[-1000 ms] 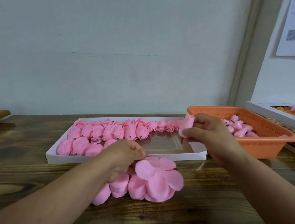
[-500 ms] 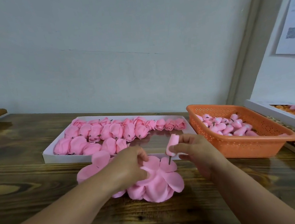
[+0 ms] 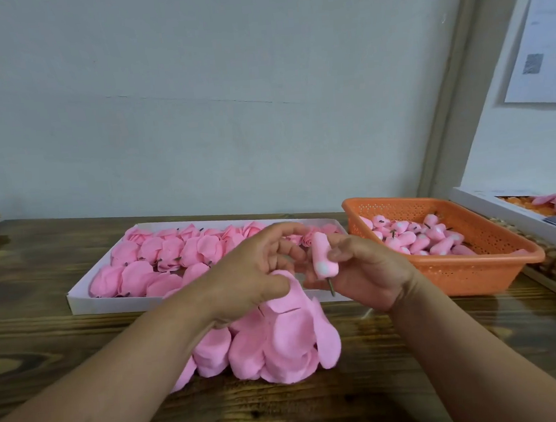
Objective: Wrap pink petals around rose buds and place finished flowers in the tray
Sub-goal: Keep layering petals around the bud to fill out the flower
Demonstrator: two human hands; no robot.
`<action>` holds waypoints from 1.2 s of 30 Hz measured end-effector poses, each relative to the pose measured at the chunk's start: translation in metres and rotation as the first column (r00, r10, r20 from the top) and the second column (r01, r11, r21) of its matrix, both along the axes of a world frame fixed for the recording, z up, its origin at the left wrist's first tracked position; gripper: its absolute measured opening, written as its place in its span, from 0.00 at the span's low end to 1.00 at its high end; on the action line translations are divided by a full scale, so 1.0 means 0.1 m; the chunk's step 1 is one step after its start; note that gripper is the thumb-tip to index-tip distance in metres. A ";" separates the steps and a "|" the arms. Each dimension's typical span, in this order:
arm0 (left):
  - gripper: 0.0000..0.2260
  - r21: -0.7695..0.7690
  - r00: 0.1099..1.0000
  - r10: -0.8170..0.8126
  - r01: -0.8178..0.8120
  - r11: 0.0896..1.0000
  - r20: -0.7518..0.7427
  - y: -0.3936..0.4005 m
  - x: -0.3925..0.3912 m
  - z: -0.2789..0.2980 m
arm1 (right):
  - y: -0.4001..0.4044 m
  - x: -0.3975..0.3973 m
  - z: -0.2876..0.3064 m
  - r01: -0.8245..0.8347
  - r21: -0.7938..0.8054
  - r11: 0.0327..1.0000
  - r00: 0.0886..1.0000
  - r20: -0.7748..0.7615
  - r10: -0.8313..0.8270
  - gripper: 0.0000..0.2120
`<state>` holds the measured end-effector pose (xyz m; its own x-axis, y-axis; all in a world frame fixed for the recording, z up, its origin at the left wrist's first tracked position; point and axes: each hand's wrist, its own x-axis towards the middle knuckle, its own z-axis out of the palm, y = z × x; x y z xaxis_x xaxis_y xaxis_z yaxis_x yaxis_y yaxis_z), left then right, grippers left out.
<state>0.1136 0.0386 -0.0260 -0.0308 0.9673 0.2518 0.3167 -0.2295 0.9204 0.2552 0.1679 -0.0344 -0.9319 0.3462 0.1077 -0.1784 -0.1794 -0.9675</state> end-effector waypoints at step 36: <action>0.08 -0.271 0.492 0.472 -0.426 0.863 0.731 -0.02 0.22 -0.25 | -0.19 0.13 0.04 0.472 0.316 0.823 0.881 -0.190 -0.433 0.09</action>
<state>0.1357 0.0363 -0.0508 -0.6187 0.7754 -0.1266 -0.4445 -0.2126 0.8702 0.2680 0.1488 -0.0301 -0.6557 0.6485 0.3867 -0.2612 0.2857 -0.9221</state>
